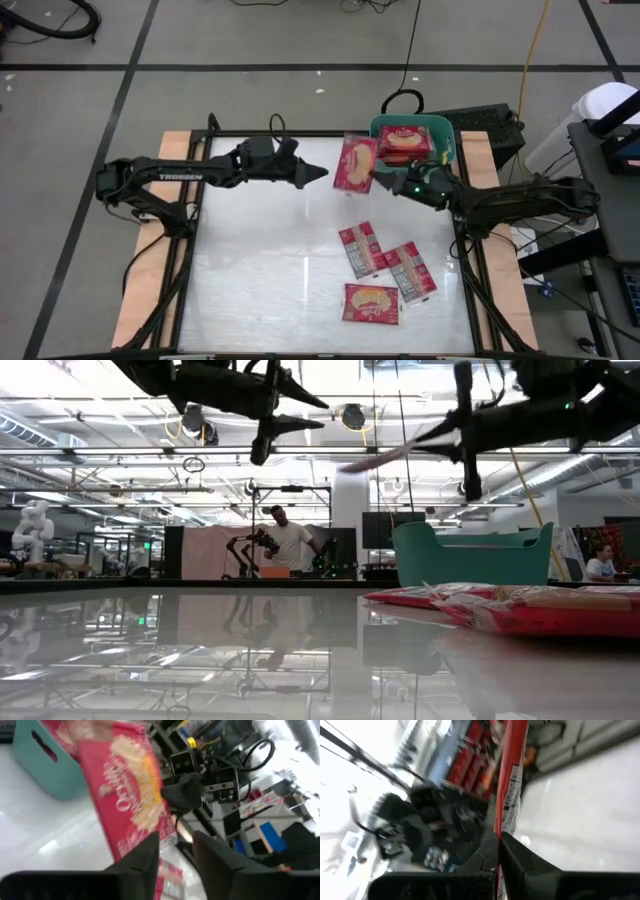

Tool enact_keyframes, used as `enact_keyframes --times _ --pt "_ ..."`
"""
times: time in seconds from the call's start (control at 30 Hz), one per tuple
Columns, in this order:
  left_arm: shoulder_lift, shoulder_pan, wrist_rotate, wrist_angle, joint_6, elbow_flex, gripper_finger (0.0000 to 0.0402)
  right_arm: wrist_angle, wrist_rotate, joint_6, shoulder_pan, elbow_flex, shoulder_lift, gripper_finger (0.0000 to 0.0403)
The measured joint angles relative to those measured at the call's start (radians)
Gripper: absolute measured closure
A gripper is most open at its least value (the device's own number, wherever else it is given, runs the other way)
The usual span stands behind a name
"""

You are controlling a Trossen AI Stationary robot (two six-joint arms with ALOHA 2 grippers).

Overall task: Sort popcorn bags into baskets
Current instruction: Put the red popcorn bag into the green bin

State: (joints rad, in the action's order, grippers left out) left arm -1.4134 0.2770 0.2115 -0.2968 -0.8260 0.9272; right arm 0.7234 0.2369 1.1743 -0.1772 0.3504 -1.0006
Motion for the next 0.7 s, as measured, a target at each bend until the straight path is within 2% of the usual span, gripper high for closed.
enact_keyframes --times 0.27,0.4,0.53,0.7 --pt "0.000 0.052 -0.004 -0.036 -0.076 0.000 0.0134 -0.034 0.104 -0.119 0.000 0.064 0.140 0.0403" --pt "-0.017 0.070 -0.004 -0.152 -0.131 0.000 0.0085 -0.062 0.130 -0.205 -0.001 0.141 0.148 0.0403" --pt "-0.053 0.076 0.024 -0.290 -0.184 0.000 0.0068 -0.090 0.133 -0.255 -0.010 0.206 0.138 0.0403" --pt "-0.094 0.066 0.023 -0.380 -0.212 0.000 0.0079 -0.091 0.132 -0.277 -0.036 0.235 0.127 0.0403"
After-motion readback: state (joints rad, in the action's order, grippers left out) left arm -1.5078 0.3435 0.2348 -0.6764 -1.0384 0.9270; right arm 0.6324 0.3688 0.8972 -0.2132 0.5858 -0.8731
